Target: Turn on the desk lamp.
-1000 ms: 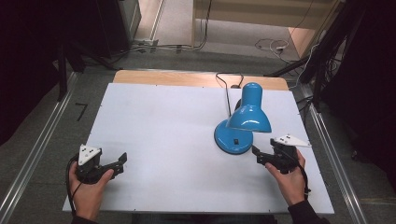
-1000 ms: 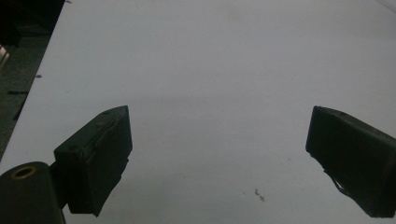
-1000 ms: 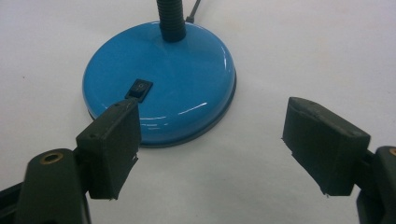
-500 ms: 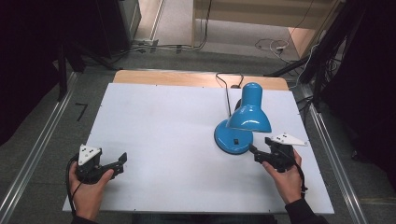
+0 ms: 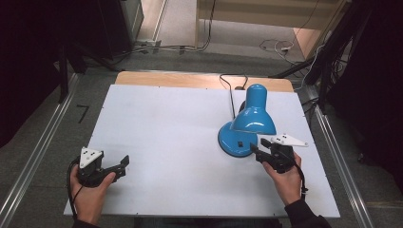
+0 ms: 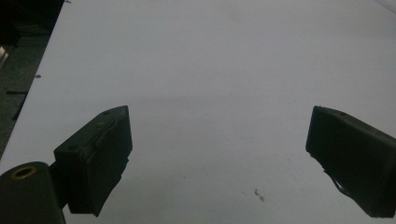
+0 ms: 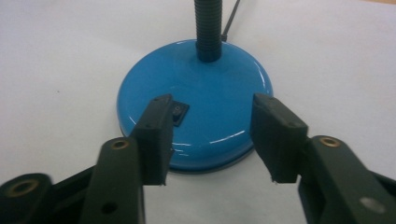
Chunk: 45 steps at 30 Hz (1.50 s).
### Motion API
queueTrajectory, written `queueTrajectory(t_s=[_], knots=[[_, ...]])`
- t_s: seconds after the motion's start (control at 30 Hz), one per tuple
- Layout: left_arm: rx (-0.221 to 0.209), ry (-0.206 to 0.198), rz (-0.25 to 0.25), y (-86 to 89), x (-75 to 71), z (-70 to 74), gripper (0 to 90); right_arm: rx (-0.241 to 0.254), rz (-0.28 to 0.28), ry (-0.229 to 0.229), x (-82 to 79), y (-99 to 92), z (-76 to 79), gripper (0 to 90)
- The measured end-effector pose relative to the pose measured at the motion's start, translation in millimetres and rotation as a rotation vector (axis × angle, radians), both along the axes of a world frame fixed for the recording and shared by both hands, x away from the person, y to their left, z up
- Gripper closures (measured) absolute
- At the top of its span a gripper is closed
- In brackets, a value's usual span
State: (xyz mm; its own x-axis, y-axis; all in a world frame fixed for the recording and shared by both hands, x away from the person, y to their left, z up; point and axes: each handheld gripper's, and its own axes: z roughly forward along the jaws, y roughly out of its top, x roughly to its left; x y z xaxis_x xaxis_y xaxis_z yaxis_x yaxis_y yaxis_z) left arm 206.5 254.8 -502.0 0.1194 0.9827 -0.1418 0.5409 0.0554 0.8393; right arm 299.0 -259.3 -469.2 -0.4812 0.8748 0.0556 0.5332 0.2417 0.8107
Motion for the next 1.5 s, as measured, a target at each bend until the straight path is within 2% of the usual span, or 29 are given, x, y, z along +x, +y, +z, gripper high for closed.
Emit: queueTrajectory(t_s=[0.1, 0.27, 0.63, 1.33, 1.5], knots=[[0.0, 0.0, -0.001, 0.1, -0.1, 0.1, 7.4, 0.013, 0.009, 0.008, 1.2, 2.7, -0.2, 55.9], [-0.001, 0.0, 0.0, 0.3, -0.2, 0.1, 7.4, 0.03, 0.029, 0.023, 4.4, 5.0, -1.4, 71.6], [-0.002, 0.002, -0.002, 0.5, 0.0, -0.1, 7.4, 0.032, 0.053, 0.034, 8.3, 15.3, -3.3, 86.0], [-0.006, -0.002, -0.002, 1.1, -0.2, 0.2, 7.4, 0.006, 0.079, 0.048, 16.9, 27.2, -11.2, 88.0], [-0.006, -0.001, -0.002, 1.7, -0.4, 0.4, 7.4, 0.028, 0.074, 0.051, 19.8, 28.1, -13.4, 88.0]])
